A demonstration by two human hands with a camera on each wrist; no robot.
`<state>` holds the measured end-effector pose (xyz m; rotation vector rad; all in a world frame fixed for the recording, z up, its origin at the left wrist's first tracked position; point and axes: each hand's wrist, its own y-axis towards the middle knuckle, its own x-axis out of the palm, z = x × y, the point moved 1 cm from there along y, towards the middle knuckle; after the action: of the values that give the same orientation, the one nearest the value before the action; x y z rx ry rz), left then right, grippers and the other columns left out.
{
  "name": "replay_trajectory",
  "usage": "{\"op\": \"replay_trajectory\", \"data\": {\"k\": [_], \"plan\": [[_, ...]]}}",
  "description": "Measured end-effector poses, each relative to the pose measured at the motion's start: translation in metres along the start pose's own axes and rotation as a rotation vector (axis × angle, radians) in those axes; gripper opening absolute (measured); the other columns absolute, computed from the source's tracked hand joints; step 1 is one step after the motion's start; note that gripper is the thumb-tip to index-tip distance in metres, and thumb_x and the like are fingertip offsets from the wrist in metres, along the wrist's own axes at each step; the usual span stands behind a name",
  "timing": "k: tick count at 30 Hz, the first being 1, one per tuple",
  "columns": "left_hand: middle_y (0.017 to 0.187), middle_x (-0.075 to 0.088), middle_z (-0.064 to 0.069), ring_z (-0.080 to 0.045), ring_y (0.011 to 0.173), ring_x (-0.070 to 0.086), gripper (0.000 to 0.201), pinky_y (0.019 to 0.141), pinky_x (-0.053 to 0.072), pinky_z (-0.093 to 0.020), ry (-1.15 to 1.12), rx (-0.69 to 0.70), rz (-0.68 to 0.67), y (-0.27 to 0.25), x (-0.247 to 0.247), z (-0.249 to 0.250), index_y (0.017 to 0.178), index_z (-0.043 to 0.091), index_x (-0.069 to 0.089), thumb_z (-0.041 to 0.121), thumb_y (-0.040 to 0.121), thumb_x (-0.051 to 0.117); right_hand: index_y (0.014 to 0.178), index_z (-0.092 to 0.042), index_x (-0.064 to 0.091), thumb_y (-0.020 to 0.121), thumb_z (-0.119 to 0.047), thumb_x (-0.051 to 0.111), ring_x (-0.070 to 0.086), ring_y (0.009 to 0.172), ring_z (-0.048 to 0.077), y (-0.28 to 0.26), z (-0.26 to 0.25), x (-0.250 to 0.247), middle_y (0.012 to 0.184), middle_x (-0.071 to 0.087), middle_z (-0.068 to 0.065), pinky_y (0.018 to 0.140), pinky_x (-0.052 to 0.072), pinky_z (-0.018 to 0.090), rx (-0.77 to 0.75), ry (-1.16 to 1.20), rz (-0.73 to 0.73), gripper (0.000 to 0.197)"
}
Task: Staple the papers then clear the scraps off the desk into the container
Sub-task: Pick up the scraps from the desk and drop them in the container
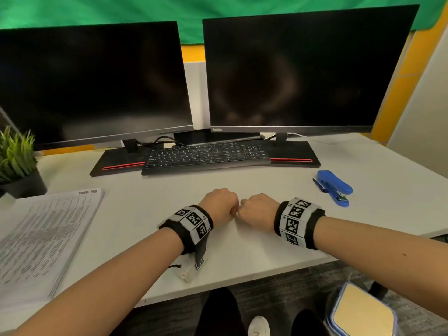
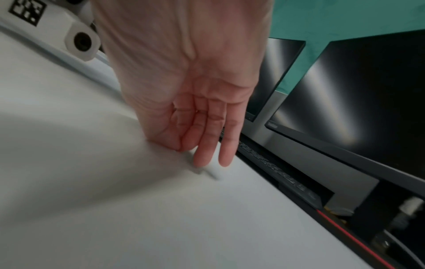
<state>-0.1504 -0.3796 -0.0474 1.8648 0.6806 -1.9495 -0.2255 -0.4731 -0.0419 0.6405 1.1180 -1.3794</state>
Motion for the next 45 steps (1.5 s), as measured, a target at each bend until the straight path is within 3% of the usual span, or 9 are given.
{"op": "replay_trajectory", "data": {"k": [7, 14, 18, 22, 28, 34, 37, 40, 45], "plan": [[0.11, 0.066, -0.013, -0.033, 0.1, 0.062, 0.024, 0.083, 0.052, -0.035, 0.068, 0.059, -0.034, 0.005, 0.0, 0.0, 0.099, 0.01, 0.068, 0.009, 0.087, 0.048, 0.109, -0.003, 0.056, 0.089, -0.02, 0.043, 0.059, 0.101, 0.036, -0.003, 0.009, 0.013, 0.114, 0.059, 0.016, 0.077, 0.044, 0.037, 0.111, 0.213, 0.073, 0.029], [0.117, 0.06, -0.018, -0.036, 0.105, 0.059, 0.027, 0.087, 0.052, -0.041, 0.179, 0.12, -0.095, 0.008, 0.003, 0.001, 0.109, 0.003, 0.061, 0.01, 0.091, 0.042, 0.094, -0.011, 0.065, 0.084, -0.021, 0.055, 0.054, 0.085, 0.02, -0.005, 0.038, 0.015, 0.089, 0.06, 0.0, 0.073, 0.042, 0.027, 0.255, 0.78, 0.08, 0.018], [0.12, 0.056, -0.019, -0.036, 0.108, 0.056, 0.028, 0.088, 0.048, -0.041, 0.227, 0.147, -0.101, 0.01, 0.008, -0.001, 0.114, 0.0, 0.054, 0.013, 0.096, 0.037, 0.095, -0.013, 0.068, 0.085, -0.017, 0.053, 0.054, 0.086, 0.018, -0.009, 0.037, 0.012, 0.093, 0.065, 0.003, 0.076, 0.041, 0.025, 0.221, 0.778, 0.093, 0.019], [0.121, 0.056, -0.019, -0.036, 0.11, 0.056, 0.028, 0.09, 0.046, -0.041, 0.25, 0.177, -0.105, 0.01, 0.011, -0.002, 0.117, 0.0, 0.053, 0.013, 0.097, 0.038, 0.095, -0.018, 0.068, 0.083, -0.015, 0.051, 0.06, 0.099, 0.026, -0.007, 0.021, 0.016, 0.108, 0.067, 0.003, 0.074, 0.037, 0.026, 0.188, 0.58, 0.117, 0.021], [0.12, 0.057, -0.019, -0.035, 0.111, 0.056, 0.029, 0.091, 0.046, -0.041, 0.245, 0.196, -0.1, 0.007, 0.009, -0.002, 0.117, -0.001, 0.053, 0.011, 0.095, 0.039, 0.111, -0.006, 0.058, 0.091, -0.012, 0.043, 0.055, 0.11, 0.034, 0.005, 0.008, 0.008, 0.12, 0.058, 0.015, 0.083, 0.042, 0.035, 0.178, 0.337, 0.01, 0.026], [0.117, 0.058, -0.017, -0.033, 0.107, 0.056, 0.025, 0.089, 0.045, -0.038, 0.087, 0.113, -0.121, 0.005, 0.004, -0.013, 0.11, 0.003, 0.054, 0.015, 0.093, 0.042, 0.121, -0.002, 0.051, 0.096, -0.017, 0.037, 0.05, 0.117, 0.034, 0.004, 0.003, 0.007, 0.128, 0.051, 0.017, 0.093, 0.041, 0.037, 0.188, 0.361, -0.086, 0.033], [0.113, 0.061, -0.012, -0.03, 0.104, 0.057, 0.021, 0.085, 0.044, -0.033, -0.041, 0.064, -0.103, 0.001, 0.0, -0.024, 0.106, 0.006, 0.058, 0.017, 0.092, 0.045, 0.115, -0.004, 0.051, 0.094, -0.018, 0.039, 0.052, 0.109, 0.033, -0.002, 0.005, 0.006, 0.123, 0.052, 0.018, 0.089, 0.041, 0.036, 0.175, 0.434, -0.112, 0.028], [0.11, 0.064, -0.011, -0.027, 0.099, 0.058, 0.02, 0.08, 0.043, -0.03, -0.122, 0.035, -0.076, -0.004, 0.0, -0.034, 0.104, 0.007, 0.059, 0.018, 0.091, 0.047, 0.093, -0.013, 0.044, 0.092, -0.019, 0.04, 0.047, 0.087, 0.025, -0.006, 0.012, 0.008, 0.102, 0.05, 0.013, 0.076, 0.037, 0.032, 0.181, 0.531, -0.091, 0.007], [0.113, 0.06, -0.006, -0.019, 0.093, 0.052, 0.031, 0.083, 0.042, -0.028, -0.231, 0.058, -0.045, -0.01, 0.001, -0.031, 0.116, 0.012, 0.057, 0.026, 0.089, 0.059, 0.093, -0.013, 0.047, 0.093, -0.02, 0.042, 0.045, 0.087, 0.019, -0.008, 0.029, 0.011, 0.097, 0.049, 0.003, 0.075, 0.033, 0.025, 0.222, 0.754, -0.054, 0.009]]}}
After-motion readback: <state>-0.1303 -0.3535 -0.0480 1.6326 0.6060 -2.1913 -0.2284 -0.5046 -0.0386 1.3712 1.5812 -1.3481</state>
